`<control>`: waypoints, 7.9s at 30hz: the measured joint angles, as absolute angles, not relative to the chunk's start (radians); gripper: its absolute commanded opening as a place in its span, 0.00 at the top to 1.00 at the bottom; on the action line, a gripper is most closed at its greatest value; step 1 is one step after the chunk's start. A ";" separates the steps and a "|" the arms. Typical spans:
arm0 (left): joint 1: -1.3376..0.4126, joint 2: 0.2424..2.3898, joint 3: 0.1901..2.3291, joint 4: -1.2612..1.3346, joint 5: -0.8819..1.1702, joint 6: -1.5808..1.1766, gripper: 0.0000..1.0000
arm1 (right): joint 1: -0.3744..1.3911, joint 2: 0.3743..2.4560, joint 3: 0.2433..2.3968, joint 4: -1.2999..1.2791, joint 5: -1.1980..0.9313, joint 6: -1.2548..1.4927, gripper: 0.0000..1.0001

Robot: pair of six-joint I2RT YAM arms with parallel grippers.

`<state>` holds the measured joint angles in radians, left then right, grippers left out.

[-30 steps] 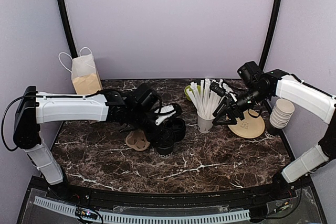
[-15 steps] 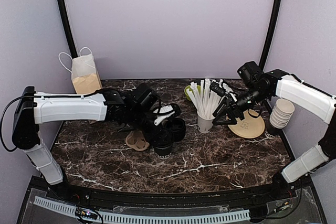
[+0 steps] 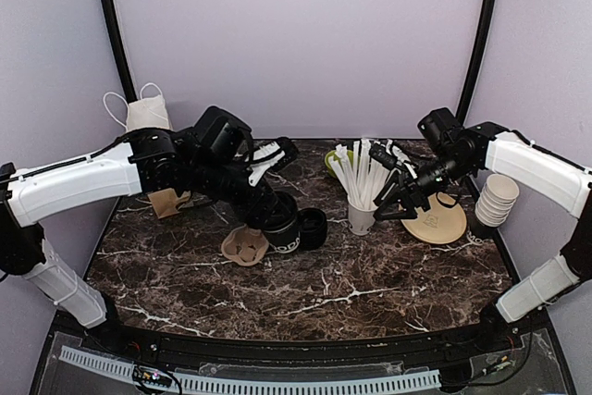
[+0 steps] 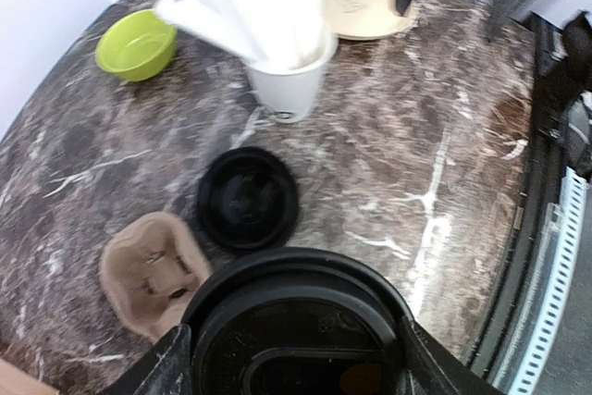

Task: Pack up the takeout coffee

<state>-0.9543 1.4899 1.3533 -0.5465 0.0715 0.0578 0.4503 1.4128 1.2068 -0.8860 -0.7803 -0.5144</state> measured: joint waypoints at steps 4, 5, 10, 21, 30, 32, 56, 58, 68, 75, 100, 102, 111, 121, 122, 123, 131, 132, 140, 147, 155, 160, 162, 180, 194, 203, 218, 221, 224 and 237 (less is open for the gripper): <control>-0.885 1.494 1.366 -0.573 -0.001 0.048 0.30 | 0.450 1.413 1.211 -0.886 -0.786 -0.515 0.37; -0.859 1.500 1.370 -0.579 -0.022 0.046 0.30 | 0.450 1.413 1.211 -0.886 -0.786 -0.515 0.37; -0.741 1.560 1.423 -0.583 -0.116 0.039 0.30 | 0.450 1.412 1.211 -0.887 -0.785 -0.514 0.37; -0.571 1.785 1.489 -0.532 -0.171 0.029 0.30 | 0.450 1.394 1.211 -0.887 -0.768 -0.514 0.37; -0.496 1.885 1.557 -0.487 -0.164 0.022 0.27 | 0.450 1.394 1.211 -0.888 -0.762 -0.514 0.38; -0.485 1.898 1.571 -0.480 -0.157 0.022 0.23 | 0.450 1.394 1.211 -0.888 -0.762 -0.514 0.38; -0.473 1.939 1.620 -0.469 -0.203 0.032 0.01 | 0.445 1.401 1.267 -0.924 -0.749 -0.513 0.37; -0.473 1.916 1.621 -0.469 -0.210 0.042 0.01 | 0.430 1.406 1.291 -0.931 -0.738 -0.515 0.37; -0.473 1.607 1.508 -0.362 -0.176 0.090 0.01 | 0.212 1.423 1.391 -0.951 -0.698 -0.530 0.39; -0.473 1.407 1.279 -0.134 -0.088 0.088 0.04 | -0.022 1.455 1.456 -0.979 -0.665 -0.541 0.39; -0.473 1.346 1.160 0.000 0.296 -0.028 0.25 | -0.206 1.290 1.454 -1.179 -0.312 -0.633 0.42; -0.475 1.346 1.160 0.000 0.294 -0.026 0.25 | -0.206 1.300 1.452 -1.204 -0.264 -0.638 0.42; -0.483 1.346 1.160 -0.008 0.280 -0.004 0.25 | -0.206 1.312 1.411 -1.247 -0.104 -0.641 0.45; -0.494 1.346 1.160 -0.018 0.271 0.015 0.25 | -0.206 1.346 1.378 -1.245 -0.052 -0.624 0.75; -0.496 1.346 1.160 -0.018 0.270 0.018 0.25 | -0.206 1.351 1.378 -1.244 -0.054 -0.625 0.75; -0.496 1.346 1.160 -0.019 0.268 0.019 0.25 | -0.206 1.355 1.378 -1.246 -0.055 -0.623 0.76; -0.501 1.346 1.160 -0.029 0.263 0.027 0.25 | -0.206 1.366 1.379 -1.246 -0.063 -0.625 0.88; -0.502 1.346 1.160 -0.031 0.262 0.028 0.25 | -0.206 1.370 1.379 -1.246 -0.066 -0.622 0.91; -0.505 1.346 1.160 -0.040 0.253 0.035 0.25 | -0.206 1.378 1.388 -1.251 -0.071 -0.628 1.00; -0.509 1.348 1.160 -0.044 0.250 0.038 0.25 | -0.206 1.377 1.430 -1.258 -0.052 -0.643 1.00; -0.514 1.348 1.160 -0.048 0.246 0.041 0.25 | -0.206 1.372 1.456 -1.273 -0.039 -0.657 1.00; -0.516 1.350 1.160 -0.051 0.245 0.041 0.25 | -0.206 1.371 1.519 -1.318 -0.045 -0.670 1.00; -0.516 1.353 1.160 -0.052 0.245 0.041 0.25 | -0.206 1.363 1.540 -1.335 -0.050 -0.677 1.00; -0.516 1.356 1.160 -0.057 0.247 0.041 0.25 | -0.183 1.279 1.674 -1.417 0.047 -0.728 1.00; -0.516 1.356 1.161 -0.061 0.247 0.048 0.25 | -0.039 1.311 1.807 -1.420 -0.112 -0.730 1.00; -0.516 1.361 1.163 -0.062 0.247 0.080 0.26 | 0.095 1.297 1.666 -1.417 -0.369 -0.830 1.00; -0.587 1.430 1.262 -0.237 0.184 0.108 0.31 | 0.528 1.211 1.234 -1.245 -0.467 -0.815 1.00; -0.603 1.429 1.260 -0.271 0.150 0.097 0.31 | 0.643 1.205 1.206 -1.158 -0.423 -0.770 1.00; -0.606 1.426 1.252 -0.286 0.120 0.085 0.31 | 0.754 1.234 1.205 -1.084 -0.392 -0.737 1.00; -0.606 1.386 1.217 -0.309 0.043 0.043 0.31 | 1.145 1.518 1.212 -0.879 -0.086 -0.651 1.00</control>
<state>-0.6060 1.3861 1.2171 -0.3088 0.0429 0.0429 1.1454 1.5185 1.2121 -0.8787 -0.0860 -0.6514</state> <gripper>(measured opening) 0.688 0.008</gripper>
